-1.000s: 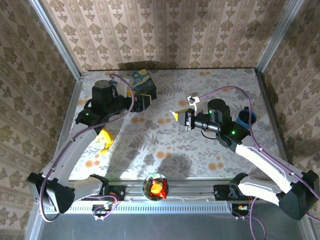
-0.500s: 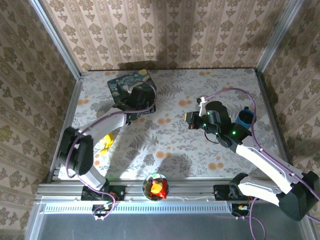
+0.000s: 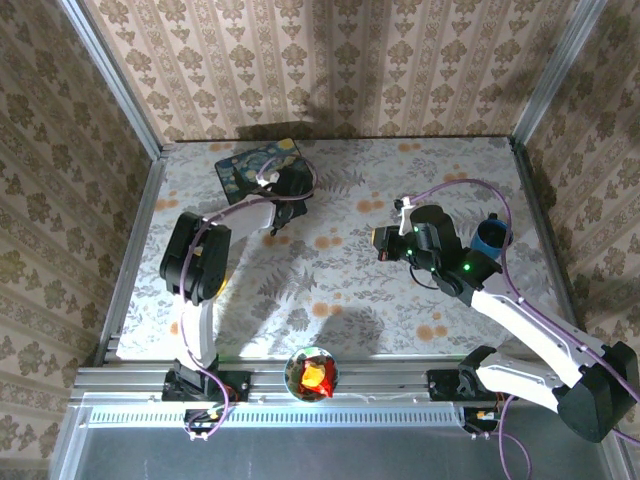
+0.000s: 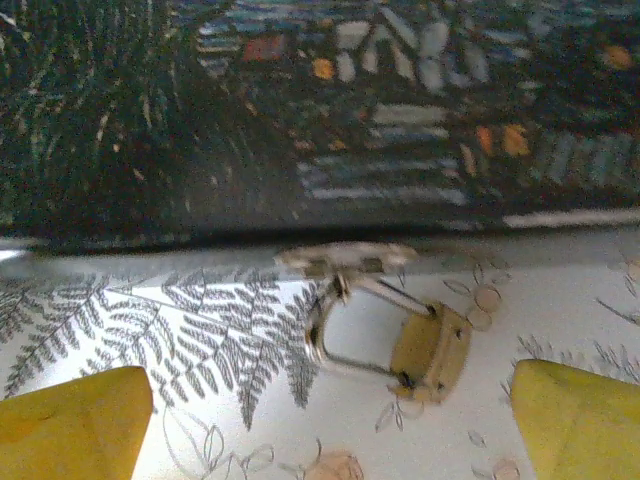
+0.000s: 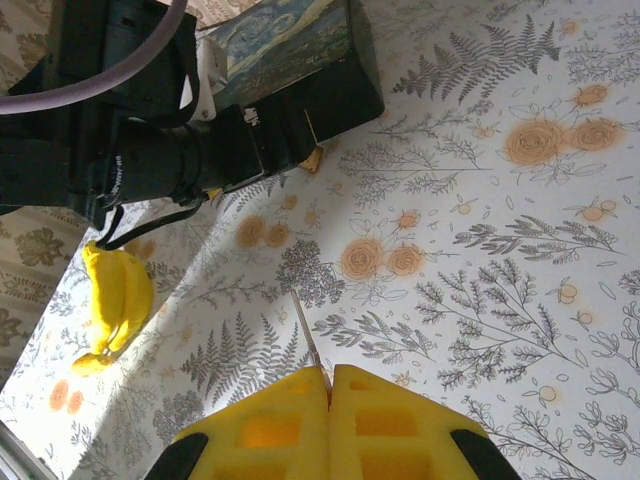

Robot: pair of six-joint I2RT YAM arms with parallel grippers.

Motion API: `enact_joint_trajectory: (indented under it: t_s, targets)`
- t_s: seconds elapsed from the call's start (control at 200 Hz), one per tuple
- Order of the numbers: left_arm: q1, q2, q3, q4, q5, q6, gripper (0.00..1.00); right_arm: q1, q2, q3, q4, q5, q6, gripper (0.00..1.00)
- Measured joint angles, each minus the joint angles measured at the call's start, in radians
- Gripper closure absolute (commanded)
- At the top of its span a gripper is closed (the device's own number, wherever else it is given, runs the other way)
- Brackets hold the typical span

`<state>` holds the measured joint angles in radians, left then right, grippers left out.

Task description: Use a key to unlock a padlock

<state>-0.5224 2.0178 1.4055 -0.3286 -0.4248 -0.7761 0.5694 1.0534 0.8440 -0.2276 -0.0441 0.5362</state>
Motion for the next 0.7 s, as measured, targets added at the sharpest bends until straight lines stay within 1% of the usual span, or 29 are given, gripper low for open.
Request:
enact_joint_trajectory:
  t_s: [0.12,0.29,0.35,0.41,0.565,0.7]
  targets:
    - [0.005,0.027,0.018,0.011,-0.012,-0.014,0.1,-0.002,0.0,-0.002,0.003,-0.001,0.0,1.0]
    - [0.006,0.071,0.092,0.006,-0.042,-0.037,0.14,-0.002,0.0,-0.002,0.02,-0.01,0.0,1.0]
    - [0.006,0.081,0.108,-0.006,-0.048,-0.044,0.22,-0.002,0.0,-0.002,0.023,-0.015,0.003,1.0]
    - [0.006,0.084,0.114,-0.014,-0.055,-0.053,0.26,-0.002,0.001,-0.002,0.028,-0.016,0.004,1.0]
    - [0.008,0.084,0.115,-0.031,-0.069,-0.071,0.31,-0.004,0.005,-0.006,0.045,-0.024,0.014,1.0]
    - [0.009,0.083,0.094,-0.028,-0.08,-0.087,0.41,-0.004,0.009,-0.011,0.048,-0.038,0.017,1.0]
